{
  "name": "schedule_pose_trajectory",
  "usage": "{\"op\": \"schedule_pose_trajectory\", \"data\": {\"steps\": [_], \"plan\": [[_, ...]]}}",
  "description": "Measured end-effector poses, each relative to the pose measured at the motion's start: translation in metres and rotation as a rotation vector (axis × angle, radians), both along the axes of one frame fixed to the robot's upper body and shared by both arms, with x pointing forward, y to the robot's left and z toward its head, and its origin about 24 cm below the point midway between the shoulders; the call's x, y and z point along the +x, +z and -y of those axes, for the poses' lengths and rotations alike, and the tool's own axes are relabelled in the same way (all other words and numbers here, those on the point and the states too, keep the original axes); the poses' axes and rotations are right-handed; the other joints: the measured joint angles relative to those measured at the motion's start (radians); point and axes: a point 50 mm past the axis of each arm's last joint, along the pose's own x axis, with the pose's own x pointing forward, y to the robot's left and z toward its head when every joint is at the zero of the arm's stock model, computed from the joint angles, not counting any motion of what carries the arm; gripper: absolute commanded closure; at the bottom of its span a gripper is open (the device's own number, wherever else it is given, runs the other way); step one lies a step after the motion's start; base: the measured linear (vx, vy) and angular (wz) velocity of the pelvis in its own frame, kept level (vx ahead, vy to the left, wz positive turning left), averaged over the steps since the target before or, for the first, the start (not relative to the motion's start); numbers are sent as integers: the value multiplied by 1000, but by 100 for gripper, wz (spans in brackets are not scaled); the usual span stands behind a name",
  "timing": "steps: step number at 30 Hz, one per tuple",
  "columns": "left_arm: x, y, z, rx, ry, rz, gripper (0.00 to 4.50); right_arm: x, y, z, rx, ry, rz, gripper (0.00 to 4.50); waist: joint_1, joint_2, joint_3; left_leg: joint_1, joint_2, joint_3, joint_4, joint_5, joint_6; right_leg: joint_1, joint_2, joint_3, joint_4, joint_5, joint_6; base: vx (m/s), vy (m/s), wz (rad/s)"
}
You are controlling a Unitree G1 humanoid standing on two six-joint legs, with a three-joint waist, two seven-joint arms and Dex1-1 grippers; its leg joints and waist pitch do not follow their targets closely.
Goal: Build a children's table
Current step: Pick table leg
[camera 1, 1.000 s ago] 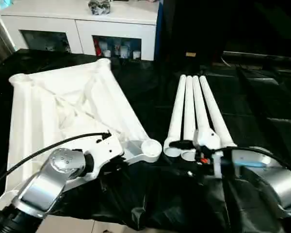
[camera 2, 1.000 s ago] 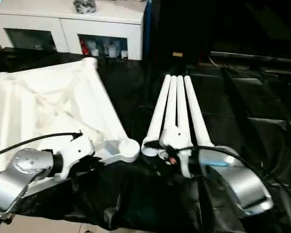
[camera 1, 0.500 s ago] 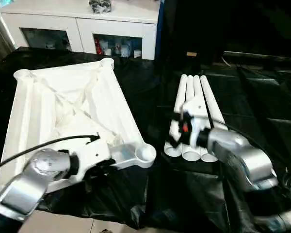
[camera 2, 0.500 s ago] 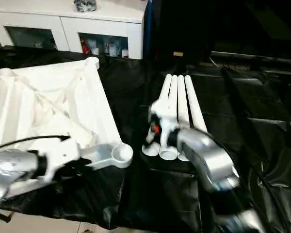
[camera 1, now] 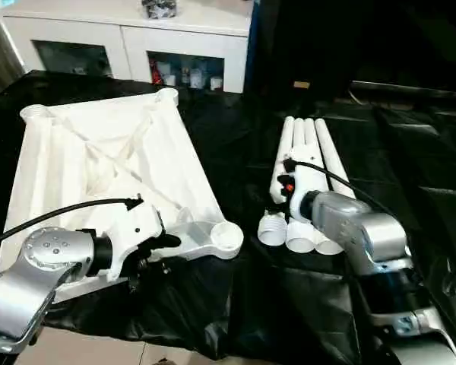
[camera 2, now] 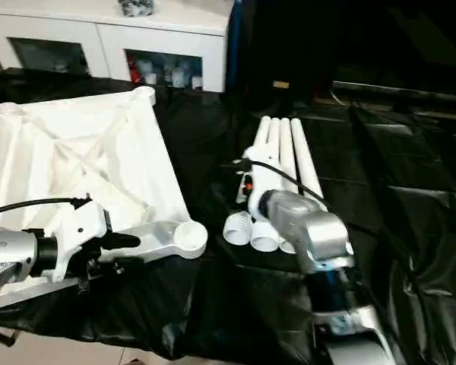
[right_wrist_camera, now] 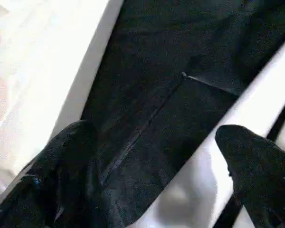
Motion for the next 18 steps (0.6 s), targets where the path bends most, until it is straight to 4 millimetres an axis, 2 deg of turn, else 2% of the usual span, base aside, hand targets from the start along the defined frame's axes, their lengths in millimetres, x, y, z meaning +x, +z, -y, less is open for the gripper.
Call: {"op": "schedule_pose_trajectory", "data": {"steps": [5,12,13,16,18], "plan": [[-1,0,1,-7,0,-19,177,6,-10,-1,-29,-60,-54,0,0,-1,0,-1,0,0,0,1,-1,0,0,0,0,0,0,0,0,0],[-3,1,2,-2,-1,-22,145,15,-12,-6,-34,-105,-76,0,0,-3,0,-1,0,0,-2,3,-5,-1,0,0,0,0,0,0,0,0],[-3,2,2,-3,-4,-20,123,16,-13,-7,-35,-110,-78,0,0,-3,0,-1,0,0,-2,3,-5,-1,0,0,0,0,0,0,0,0],[-3,2,2,-1,0,-21,116,19,-13,-7,-53,-119,-85,0,0,-4,-1,0,0,0,-2,4,-6,-1,0,0,0,0,0,0,0,0],[-3,1,1,0,4,-24,89,21,-13,-7,-68,-126,-91,0,0,-6,-1,0,0,0,-2,4,-8,-1,0,0,0,0,0,0,0,0]]}}
